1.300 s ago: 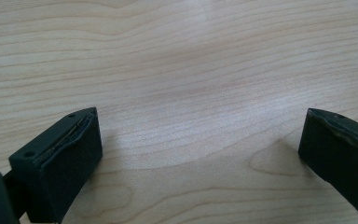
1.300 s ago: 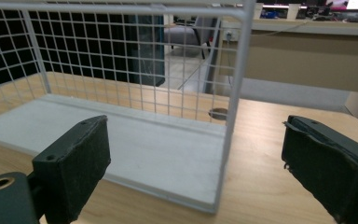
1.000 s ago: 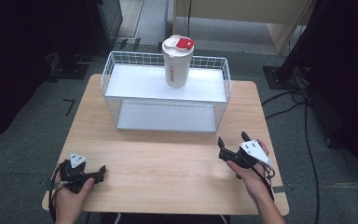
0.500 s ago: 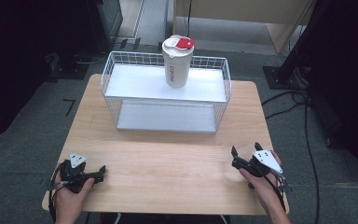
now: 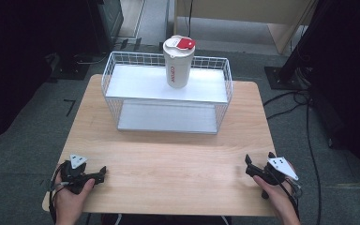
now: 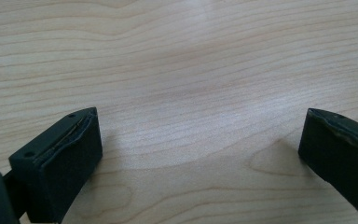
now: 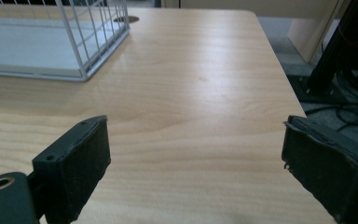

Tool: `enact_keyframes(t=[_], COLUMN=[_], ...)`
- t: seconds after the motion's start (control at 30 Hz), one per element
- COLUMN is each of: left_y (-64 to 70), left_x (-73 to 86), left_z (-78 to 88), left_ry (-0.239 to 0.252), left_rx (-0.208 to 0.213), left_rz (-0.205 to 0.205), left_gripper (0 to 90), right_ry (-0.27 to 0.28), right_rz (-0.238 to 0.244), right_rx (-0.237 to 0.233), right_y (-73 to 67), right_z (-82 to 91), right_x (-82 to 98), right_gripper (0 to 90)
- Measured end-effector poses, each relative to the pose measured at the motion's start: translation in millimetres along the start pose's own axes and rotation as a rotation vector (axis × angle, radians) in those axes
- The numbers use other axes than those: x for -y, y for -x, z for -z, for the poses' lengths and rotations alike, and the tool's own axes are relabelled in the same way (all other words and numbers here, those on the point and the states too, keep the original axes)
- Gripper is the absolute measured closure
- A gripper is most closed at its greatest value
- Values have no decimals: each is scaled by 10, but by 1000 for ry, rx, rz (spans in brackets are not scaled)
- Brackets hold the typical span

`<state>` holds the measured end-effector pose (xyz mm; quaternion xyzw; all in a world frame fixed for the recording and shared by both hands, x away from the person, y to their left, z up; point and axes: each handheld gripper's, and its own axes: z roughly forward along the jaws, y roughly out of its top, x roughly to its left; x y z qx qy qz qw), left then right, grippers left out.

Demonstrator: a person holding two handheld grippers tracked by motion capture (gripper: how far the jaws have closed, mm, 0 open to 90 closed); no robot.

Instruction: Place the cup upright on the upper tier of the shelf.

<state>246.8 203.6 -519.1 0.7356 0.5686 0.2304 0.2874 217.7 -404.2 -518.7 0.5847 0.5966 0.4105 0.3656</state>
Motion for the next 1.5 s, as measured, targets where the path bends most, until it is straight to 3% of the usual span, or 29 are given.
enact_keyframes(t=[0.07, 0.1, 0.13, 0.17, 0.23, 0.27, 0.3, 0.53, 0.63, 1.5], left_y=[-1, -2, 0, -1, 0, -1, -1, -1, 0, 0], left_x=[0, 0, 0, 0, 0, 0, 0, 0, 0, 0], left_z=[1, 1, 0, 1, 0, 1, 1, 1, 0, 0], left_ry=[-2, -2, 0, -1, 0, -2, -2, -2, 0, 0], left_rx=[0, 0, 0, 0, 0, 0, 0, 0, 0, 0], left_rz=[-2, -2, 0, -2, 0, -2, -2, -2, 1, 0], left_gripper=[0, 0, 0, 0, 0, 0, 0, 0, 0, 0], right_ry=[-38, -52, -104, -132, -154, -231, -272, -356, -370, -376], right_rz=[-3, -10, -28, -35, -34, -38, -37, 12, 41, 39], right_rx=[0, -14, -54, -62, -64, -57, -50, -40, -29, -31], right_y=[35, 46, 84, 103, 121, 144, 153, 138, 119, 145], right_z=[20, 29, 45, 48, 53, 53, 49, 47, 39, 34], right_x=[9, 13, 25, 31, 37, 53, 62, 91, 94, 93], right_gripper=[77, 77, 77, 77, 76, 68, 61, 30, 18, 0])
